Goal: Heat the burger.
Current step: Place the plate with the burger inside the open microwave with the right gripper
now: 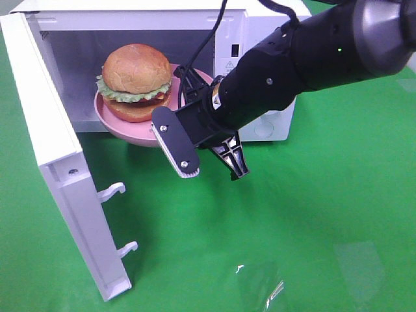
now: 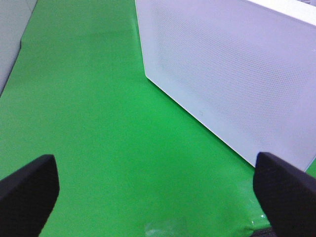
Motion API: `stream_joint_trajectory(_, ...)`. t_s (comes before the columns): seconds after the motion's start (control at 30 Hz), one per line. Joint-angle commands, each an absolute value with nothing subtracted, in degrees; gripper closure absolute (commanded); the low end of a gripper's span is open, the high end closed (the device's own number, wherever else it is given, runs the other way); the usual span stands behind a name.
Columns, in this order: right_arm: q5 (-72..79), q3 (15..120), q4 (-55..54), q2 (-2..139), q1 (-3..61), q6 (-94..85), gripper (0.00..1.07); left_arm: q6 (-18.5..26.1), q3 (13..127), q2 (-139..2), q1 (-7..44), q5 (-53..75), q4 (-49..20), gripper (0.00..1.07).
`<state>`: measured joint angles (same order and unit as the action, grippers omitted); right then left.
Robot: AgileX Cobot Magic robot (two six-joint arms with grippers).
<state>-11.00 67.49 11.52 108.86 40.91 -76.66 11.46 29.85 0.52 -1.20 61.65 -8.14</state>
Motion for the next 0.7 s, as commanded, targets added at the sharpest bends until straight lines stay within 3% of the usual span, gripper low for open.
stream_joint_trajectory(0.03, -8.9, 71.2, 11.2, 110.5, 41.0, -77.0, 1.07, 11.2, 29.7, 1.3, -0.9, 61.5, -8.4, 0.07)
stream_joint_trajectory(0.7, -17.5, 86.7, 11.5, 119.7, 40.8, -73.9, 1.07, 11.2, 29.7, 1.3, -0.9, 61.5, -8.4, 0.07)
